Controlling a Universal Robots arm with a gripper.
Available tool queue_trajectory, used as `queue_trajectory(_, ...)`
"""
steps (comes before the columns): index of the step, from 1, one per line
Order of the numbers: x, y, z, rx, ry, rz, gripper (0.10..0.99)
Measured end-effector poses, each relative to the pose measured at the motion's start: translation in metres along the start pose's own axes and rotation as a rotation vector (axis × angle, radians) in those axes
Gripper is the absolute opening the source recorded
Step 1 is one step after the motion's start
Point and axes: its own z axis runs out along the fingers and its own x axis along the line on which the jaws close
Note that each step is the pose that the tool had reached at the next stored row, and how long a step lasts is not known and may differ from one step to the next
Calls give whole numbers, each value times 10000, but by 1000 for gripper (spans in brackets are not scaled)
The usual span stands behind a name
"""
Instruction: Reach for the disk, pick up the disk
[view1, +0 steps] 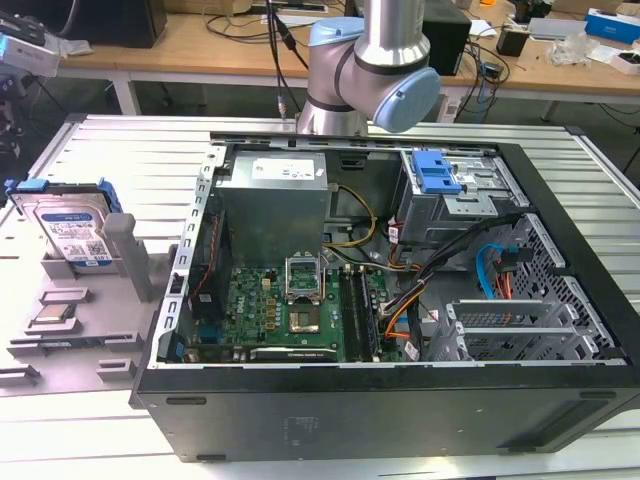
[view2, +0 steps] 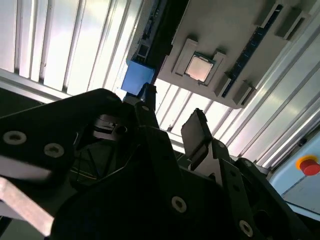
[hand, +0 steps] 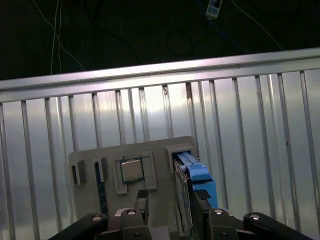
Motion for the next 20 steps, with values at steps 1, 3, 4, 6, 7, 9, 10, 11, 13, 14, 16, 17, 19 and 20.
queue_trajectory(1,-28,-11,-1,-3,2,-48,482)
queue_trajectory(3,-56,-26,-1,-8,10,-217,482)
queue_trajectory(4,-69,-35,2,-9,13,-316,482)
queue_trajectory(6,-84,-46,11,-8,18,-460,482)
queue_trajectory(7,-92,-54,21,-8,22,-540,482)
queue_trajectory(9,-108,-69,46,-9,26,-636,482)
queue_trajectory(10,-122,-80,72,-9,29,-707,482)
queue_trajectory(11,-149,-92,99,-8,32,-805,482)
queue_trajectory(13,-176,-98,117,-9,36,-891,482)
queue_trajectory(14,-196,-102,127,-9,38,-956,482)
queue_trajectory(16,-242,-101,152,-7,41,-1060,482)
queue_trajectory(17,-247,-100,161,-6,41,-1073,482)
queue_trajectory(19,-249,-103,209,-8,44,-1099,482)
queue_trajectory(20,-249,-103,234,-8,44,-1105,482)
